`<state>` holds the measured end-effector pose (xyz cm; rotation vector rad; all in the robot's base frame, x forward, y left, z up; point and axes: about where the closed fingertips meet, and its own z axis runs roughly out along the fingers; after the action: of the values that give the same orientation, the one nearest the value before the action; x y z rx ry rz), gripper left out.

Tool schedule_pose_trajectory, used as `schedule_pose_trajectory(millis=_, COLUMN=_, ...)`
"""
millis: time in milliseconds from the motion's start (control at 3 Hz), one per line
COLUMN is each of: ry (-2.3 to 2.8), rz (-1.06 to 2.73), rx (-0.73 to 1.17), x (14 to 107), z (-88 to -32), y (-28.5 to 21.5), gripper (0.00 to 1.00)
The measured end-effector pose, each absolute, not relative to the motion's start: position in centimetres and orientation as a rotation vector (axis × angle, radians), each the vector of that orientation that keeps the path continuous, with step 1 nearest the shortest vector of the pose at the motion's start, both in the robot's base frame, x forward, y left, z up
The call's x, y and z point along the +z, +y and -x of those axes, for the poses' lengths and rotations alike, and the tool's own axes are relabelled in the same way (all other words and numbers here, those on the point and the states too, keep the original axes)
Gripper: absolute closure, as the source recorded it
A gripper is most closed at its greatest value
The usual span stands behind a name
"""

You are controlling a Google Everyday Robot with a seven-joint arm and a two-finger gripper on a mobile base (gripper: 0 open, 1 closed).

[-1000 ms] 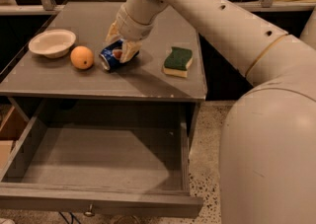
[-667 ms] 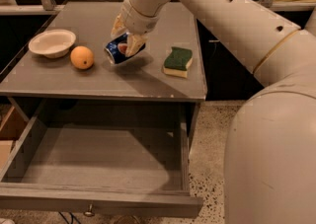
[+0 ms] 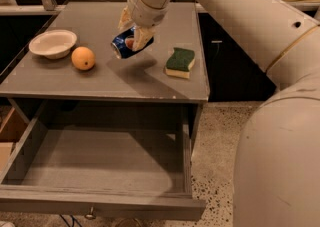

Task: Place pepsi can into top drawer

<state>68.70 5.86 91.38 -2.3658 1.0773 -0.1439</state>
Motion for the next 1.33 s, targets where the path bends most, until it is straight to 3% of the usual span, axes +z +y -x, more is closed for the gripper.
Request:
schedule_pose_trajectory(millis=333, ry=1.087, rz=2.351, rx=-0.152, x=92.0, z=-67.0, y=5.5, gripper=1.0)
schedule_pose_trajectory(millis=1333, ry=1.151, rz=2.345, rx=-0.123, x=95.0, z=-53.6, y=4.1, gripper=1.0)
